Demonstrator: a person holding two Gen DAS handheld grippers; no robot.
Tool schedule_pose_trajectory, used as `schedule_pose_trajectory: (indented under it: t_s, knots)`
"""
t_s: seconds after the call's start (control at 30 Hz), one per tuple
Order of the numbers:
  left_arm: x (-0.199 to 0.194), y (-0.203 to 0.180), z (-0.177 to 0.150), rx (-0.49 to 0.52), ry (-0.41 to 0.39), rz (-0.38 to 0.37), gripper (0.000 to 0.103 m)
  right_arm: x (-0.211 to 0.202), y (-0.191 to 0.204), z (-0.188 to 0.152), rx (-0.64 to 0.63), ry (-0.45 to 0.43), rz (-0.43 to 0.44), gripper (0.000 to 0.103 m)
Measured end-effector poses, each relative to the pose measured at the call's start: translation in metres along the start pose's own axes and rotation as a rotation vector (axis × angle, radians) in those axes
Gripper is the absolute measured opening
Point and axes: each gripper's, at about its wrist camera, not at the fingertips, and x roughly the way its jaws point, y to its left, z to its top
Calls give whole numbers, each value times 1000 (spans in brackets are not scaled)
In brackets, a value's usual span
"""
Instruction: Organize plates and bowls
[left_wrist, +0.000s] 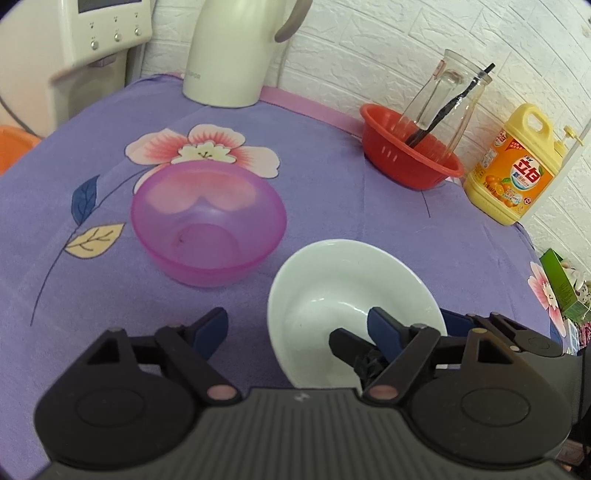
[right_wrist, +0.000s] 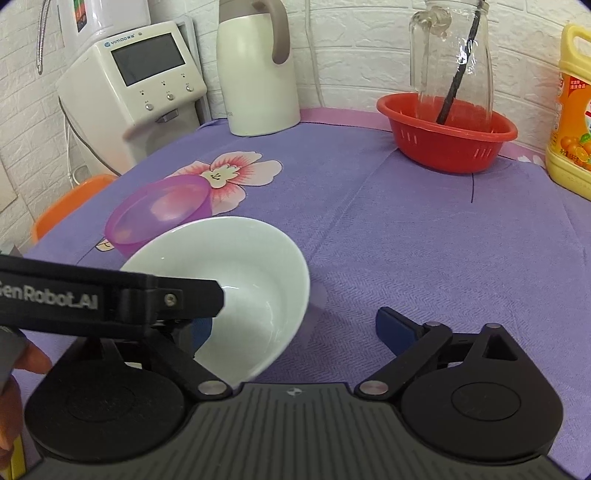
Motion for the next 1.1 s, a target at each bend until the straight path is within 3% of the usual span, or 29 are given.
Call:
schedule_pose_trajectory:
  t_s: [0.07, 0.23, 0.33, 0.37, 0.4, 0.53, 0.77, 0.93, 1.1]
  knots:
    - [1, -2, 0, -5, 4, -15, 69, -1, 3, 1, -7, -1, 18, 103]
    - [3, -3, -1, -18, 4, -15, 66, -1, 3, 1, -9, 3, 28, 103]
    - [7, -6, -1, -8, 13, -43, 47, 0, 5, 0, -14, -2, 27, 103]
    - [8, -10, 0, -1, 12, -43, 45, -1, 8, -1, -23, -4, 31, 98]
    - [8, -15, -1, 21, 14, -27, 37, -2, 11, -1, -27, -8, 49, 80]
    - [3, -13, 0, 10, 23, -55, 37, -4, 11, -1, -23, 5, 78, 80]
    - [-18, -15, -8, 38, 7, -40, 37, -20, 25, -3, -46, -9, 83, 82]
    - [-36, -21, -23, 48, 14, -70, 37, -39, 33, -14, -59, -11, 63, 83]
    - [-67, -38, -43, 72, -1, -143, 37, -74, 40, -26, -73, -27, 7, 90]
